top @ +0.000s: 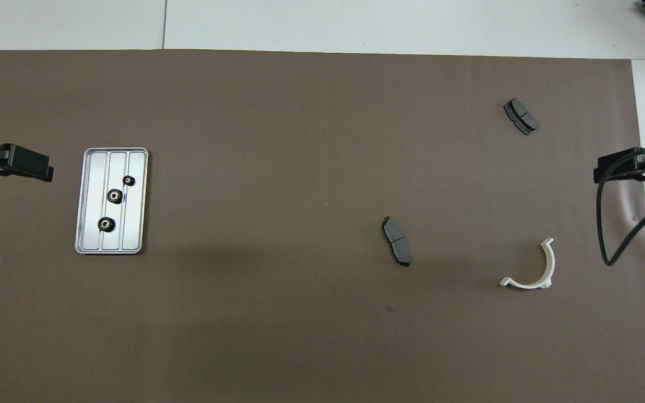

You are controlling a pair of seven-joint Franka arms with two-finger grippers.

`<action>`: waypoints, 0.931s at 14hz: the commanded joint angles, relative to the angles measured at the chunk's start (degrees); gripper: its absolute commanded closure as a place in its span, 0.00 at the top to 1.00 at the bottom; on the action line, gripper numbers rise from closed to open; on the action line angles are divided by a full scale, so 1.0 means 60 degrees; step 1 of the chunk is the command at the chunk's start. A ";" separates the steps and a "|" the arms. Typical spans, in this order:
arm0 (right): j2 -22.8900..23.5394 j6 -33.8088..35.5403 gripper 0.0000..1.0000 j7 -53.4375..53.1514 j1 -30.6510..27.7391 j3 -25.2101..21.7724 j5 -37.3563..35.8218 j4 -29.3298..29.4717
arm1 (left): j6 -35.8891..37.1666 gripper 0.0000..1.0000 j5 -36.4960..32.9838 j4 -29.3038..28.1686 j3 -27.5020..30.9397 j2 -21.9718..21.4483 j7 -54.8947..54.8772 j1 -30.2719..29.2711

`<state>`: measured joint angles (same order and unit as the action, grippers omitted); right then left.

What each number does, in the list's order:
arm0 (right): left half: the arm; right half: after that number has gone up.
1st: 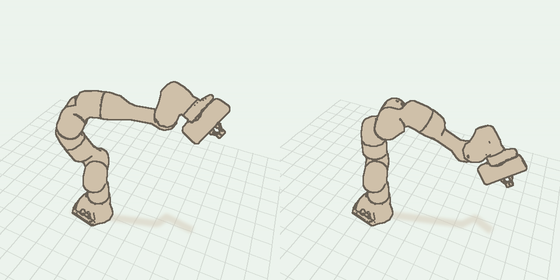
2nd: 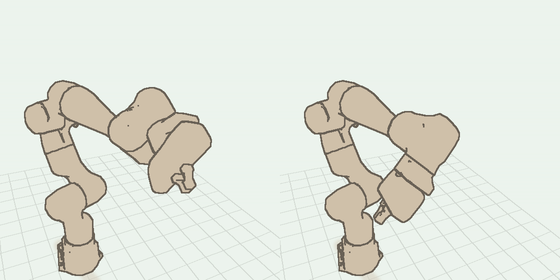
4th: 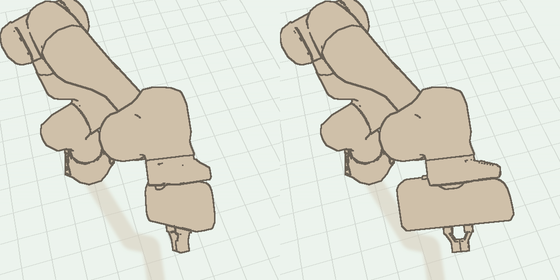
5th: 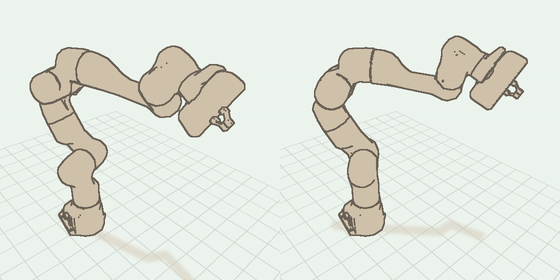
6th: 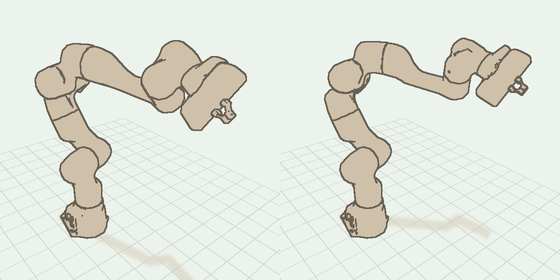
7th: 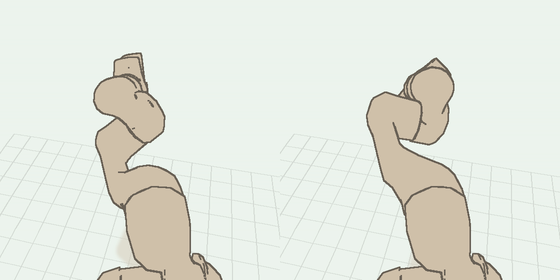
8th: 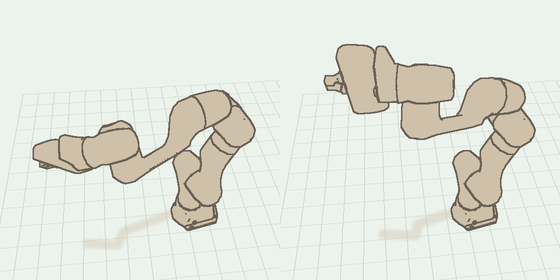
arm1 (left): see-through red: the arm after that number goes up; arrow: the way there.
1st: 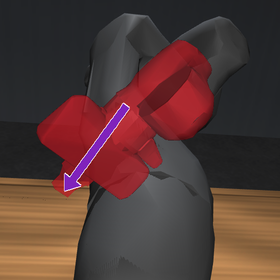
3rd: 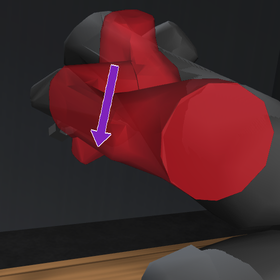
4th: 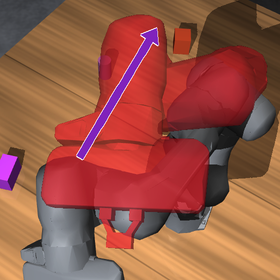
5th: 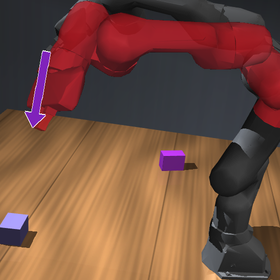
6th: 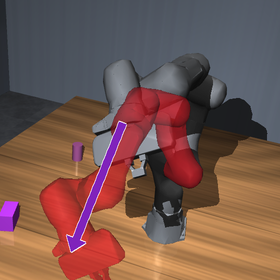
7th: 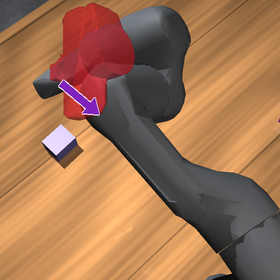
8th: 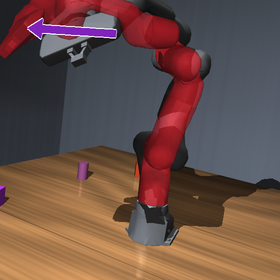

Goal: Place bearing gear from tray to pile
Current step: 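Reach the left gripper toward the metal tray of black gears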

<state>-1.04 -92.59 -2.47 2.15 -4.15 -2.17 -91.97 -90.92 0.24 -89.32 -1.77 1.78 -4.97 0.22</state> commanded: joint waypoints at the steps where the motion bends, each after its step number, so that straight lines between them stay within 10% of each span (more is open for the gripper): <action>1: -0.0194 -0.0095 1.00 -0.0130 -0.0022 0.0003 0.0331 -0.0243 | -0.0242 1.00 -0.0040 -0.0436 -0.0013 -0.0341 -0.0095 -0.0109; 13: -0.0194 -0.0095 1.00 -0.0102 -0.0022 -0.0012 0.0566 -0.0229 | -0.0388 1.00 -0.0099 -0.0961 -0.0028 -0.0574 -0.0212 -0.0329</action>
<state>-1.04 -92.59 -2.49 2.01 -4.28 0.04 -91.98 -90.99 0.23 -90.34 -1.62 1.50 -5.09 -0.84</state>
